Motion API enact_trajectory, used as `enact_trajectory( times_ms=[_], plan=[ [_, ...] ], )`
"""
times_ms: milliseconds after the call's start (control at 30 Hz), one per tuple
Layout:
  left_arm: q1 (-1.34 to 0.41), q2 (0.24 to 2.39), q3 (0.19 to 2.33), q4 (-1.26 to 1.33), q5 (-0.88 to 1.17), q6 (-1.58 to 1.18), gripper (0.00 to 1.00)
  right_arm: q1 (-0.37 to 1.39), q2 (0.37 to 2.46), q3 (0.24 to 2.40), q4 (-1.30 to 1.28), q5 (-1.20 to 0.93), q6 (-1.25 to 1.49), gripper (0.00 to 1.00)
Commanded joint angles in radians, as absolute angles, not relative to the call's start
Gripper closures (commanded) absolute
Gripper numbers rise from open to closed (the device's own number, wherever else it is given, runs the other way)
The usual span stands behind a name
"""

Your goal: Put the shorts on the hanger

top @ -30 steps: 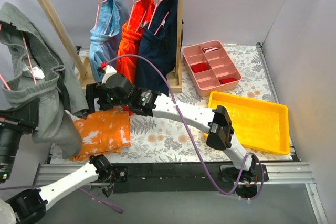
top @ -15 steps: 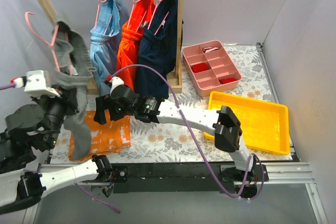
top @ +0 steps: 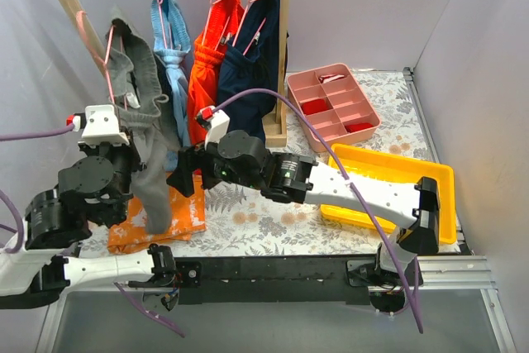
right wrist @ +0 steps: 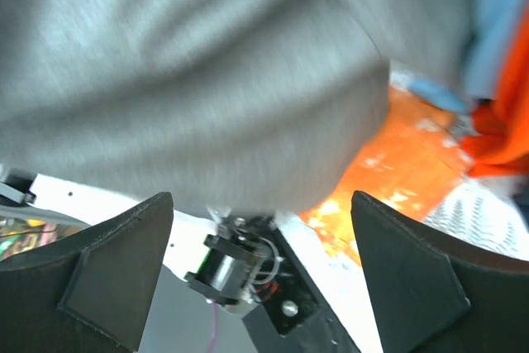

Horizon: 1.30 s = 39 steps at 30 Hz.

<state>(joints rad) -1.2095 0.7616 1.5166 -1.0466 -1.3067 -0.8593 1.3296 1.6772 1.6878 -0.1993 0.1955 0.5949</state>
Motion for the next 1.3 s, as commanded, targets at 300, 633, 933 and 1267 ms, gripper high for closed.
enact_trajectory(
  times_ms=[300, 633, 933, 1267],
  plan=[
    [-1.336, 0.816, 1.564, -0.618, -1.609, -0.391, 1.0, 1.327, 1.511, 1.537, -0.193, 0.307, 0.535, 0.05],
    [-1.126, 0.968, 1.655, -0.862, -1.606, -0.521, 1.0, 1.327, 1.451, 1.491, -0.206, 0.325, 0.538, 0.04],
    [-0.925, 1.144, 1.785, -1.179, -1.605, -0.88, 1.0, 1.327, 1.422, 1.48, -0.248, 0.336, 0.523, 0.04],
    [-0.721, 1.285, 1.894, -1.397, -1.603, -1.246, 1.0, 1.327, 1.378, 1.454, -0.305, 0.342, 0.511, 0.04]
  ],
)
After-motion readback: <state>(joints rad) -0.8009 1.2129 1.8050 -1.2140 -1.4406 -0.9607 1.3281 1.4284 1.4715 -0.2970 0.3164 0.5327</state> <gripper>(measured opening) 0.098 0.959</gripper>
